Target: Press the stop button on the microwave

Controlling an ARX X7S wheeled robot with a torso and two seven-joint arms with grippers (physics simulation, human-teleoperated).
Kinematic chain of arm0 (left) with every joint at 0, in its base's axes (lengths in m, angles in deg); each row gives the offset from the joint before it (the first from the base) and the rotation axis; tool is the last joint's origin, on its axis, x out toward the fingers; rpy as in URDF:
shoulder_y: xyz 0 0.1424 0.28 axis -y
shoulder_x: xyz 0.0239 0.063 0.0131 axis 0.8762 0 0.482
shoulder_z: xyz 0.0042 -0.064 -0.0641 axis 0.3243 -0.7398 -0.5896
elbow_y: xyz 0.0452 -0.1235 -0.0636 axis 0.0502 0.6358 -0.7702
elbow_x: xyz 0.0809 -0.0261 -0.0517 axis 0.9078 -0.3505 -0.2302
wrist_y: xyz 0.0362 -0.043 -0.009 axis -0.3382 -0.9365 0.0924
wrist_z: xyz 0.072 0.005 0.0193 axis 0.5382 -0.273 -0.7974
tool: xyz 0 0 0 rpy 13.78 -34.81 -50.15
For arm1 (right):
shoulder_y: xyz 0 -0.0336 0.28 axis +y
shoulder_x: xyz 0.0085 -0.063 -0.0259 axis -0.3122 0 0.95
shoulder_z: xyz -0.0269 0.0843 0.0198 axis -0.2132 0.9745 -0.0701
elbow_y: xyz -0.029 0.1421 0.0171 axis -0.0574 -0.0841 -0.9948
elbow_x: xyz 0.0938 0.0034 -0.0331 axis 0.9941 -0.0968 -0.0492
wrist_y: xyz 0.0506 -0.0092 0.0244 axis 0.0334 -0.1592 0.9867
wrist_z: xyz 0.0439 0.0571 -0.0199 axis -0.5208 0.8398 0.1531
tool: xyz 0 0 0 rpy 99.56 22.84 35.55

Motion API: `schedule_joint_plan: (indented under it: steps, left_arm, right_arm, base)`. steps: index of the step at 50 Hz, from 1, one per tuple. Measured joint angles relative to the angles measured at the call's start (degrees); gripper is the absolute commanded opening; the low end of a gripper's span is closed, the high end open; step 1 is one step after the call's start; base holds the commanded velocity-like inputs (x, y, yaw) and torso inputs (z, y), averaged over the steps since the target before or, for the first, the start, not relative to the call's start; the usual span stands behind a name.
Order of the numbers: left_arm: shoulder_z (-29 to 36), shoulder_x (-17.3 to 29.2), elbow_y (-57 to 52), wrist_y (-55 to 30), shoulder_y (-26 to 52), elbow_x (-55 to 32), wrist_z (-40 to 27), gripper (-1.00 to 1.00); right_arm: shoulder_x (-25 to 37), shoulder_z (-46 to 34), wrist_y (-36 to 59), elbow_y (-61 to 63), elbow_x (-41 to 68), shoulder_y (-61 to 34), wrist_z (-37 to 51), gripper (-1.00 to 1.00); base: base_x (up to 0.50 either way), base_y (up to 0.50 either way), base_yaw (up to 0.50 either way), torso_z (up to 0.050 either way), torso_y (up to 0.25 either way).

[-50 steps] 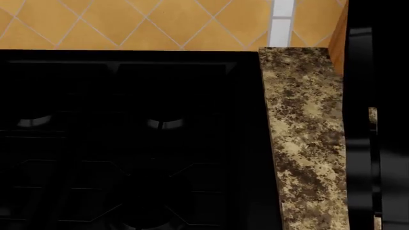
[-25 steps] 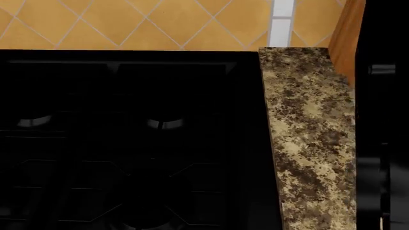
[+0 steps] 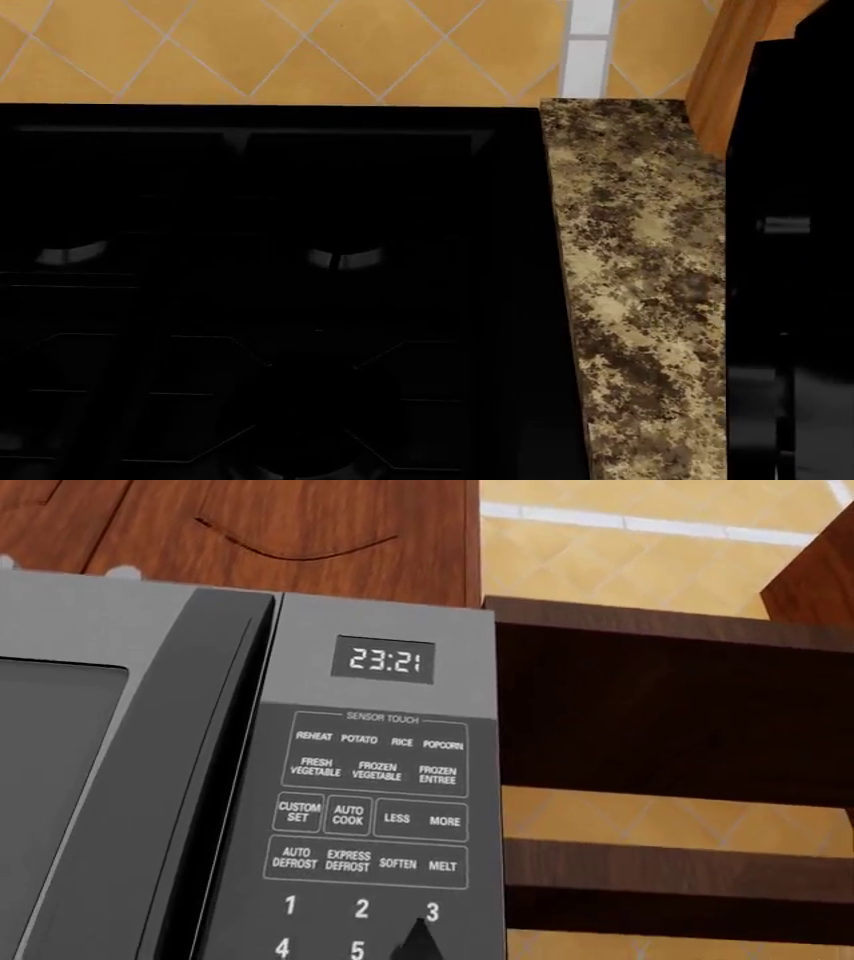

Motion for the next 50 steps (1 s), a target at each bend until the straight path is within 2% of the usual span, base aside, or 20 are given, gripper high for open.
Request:
schedule_joint_plan:
  steps: [50]
  left_arm:
    - [0.0,0.0,0.0,0.0,0.0,0.0,0.0,1.0]
  right_arm:
    - [2.25,0.3,7.3,10.96,4.57,7.3,4.76,-1.0]
  base:
    - [0.0,0.0,0.0,0.0,0.0]
